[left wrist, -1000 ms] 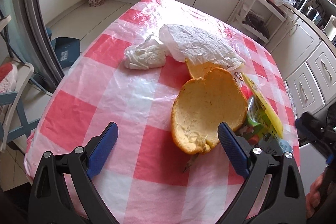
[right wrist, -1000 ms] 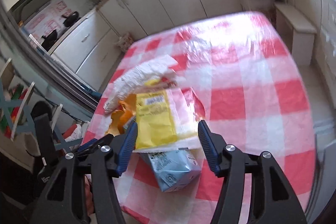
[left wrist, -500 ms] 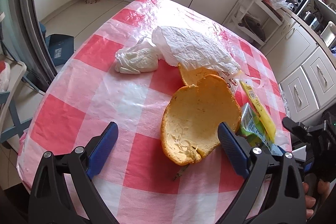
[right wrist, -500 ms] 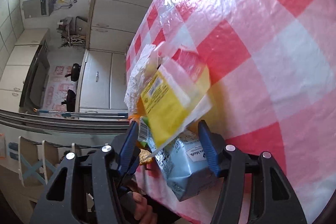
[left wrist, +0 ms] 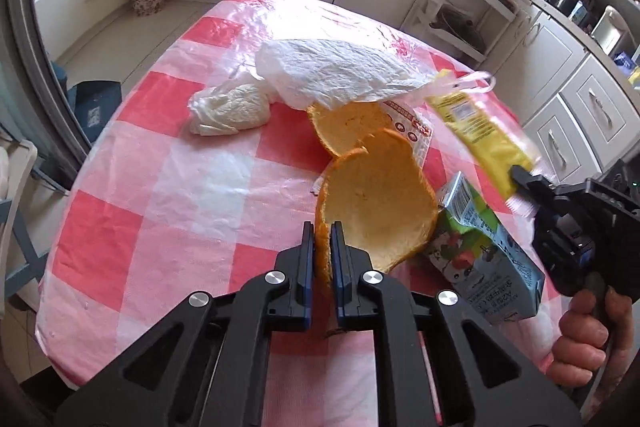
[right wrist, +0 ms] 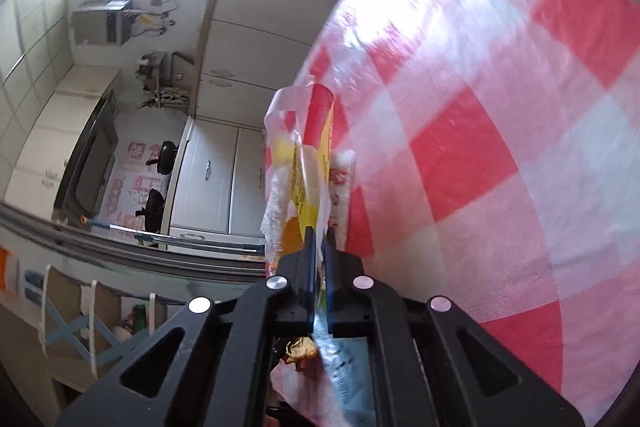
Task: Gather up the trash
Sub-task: 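Carry the wrapper and carton down over the yellow bucket with the right tool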
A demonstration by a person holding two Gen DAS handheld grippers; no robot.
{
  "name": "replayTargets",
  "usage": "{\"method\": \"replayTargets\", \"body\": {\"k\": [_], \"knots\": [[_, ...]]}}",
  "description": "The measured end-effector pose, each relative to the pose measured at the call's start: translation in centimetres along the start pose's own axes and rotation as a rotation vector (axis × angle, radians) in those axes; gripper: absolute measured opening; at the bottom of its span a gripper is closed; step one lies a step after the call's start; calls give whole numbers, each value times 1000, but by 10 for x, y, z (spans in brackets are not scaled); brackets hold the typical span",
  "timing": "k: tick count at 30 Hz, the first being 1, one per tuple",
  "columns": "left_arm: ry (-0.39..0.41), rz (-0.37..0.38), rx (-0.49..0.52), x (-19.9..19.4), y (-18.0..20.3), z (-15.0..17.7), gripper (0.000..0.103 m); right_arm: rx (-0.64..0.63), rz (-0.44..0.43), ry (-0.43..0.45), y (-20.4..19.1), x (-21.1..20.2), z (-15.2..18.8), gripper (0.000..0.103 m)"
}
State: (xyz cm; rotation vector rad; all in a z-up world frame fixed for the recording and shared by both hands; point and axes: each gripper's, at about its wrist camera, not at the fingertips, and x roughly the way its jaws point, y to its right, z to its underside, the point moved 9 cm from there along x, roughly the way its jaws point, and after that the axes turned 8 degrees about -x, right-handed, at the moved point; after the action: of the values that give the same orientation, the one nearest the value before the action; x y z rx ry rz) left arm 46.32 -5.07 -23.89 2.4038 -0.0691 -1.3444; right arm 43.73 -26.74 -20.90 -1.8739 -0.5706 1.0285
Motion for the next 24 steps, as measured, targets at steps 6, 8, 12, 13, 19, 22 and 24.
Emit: {"method": "replayTargets", "body": {"k": [6, 8, 12, 13, 19, 22, 24], "knots": [[38, 12, -18, -34, -17, 6, 7, -239, 43, 25, -43, -28, 9, 5], [51, 21, -21, -47, -21, 9, 7, -289, 56, 19, -51, -32, 18, 5], [67, 50, -33, -75, -28, 22, 7, -416, 107, 27, -66, -57, 44, 5], [70, 55, -32, -82, -29, 27, 7, -432, 113, 31, -70, -60, 49, 5], [73, 95, 8, -115, -27, 63, 7, -520, 171, 42, -76, -97, 107, 5], [64, 101, 50, -125, -21, 84, 7, -557, 211, 46, -76, -115, 135, 5], [50, 106, 80, -129, -16, 99, 7, -576, 238, 44, -73, -127, 154, 5]]}}
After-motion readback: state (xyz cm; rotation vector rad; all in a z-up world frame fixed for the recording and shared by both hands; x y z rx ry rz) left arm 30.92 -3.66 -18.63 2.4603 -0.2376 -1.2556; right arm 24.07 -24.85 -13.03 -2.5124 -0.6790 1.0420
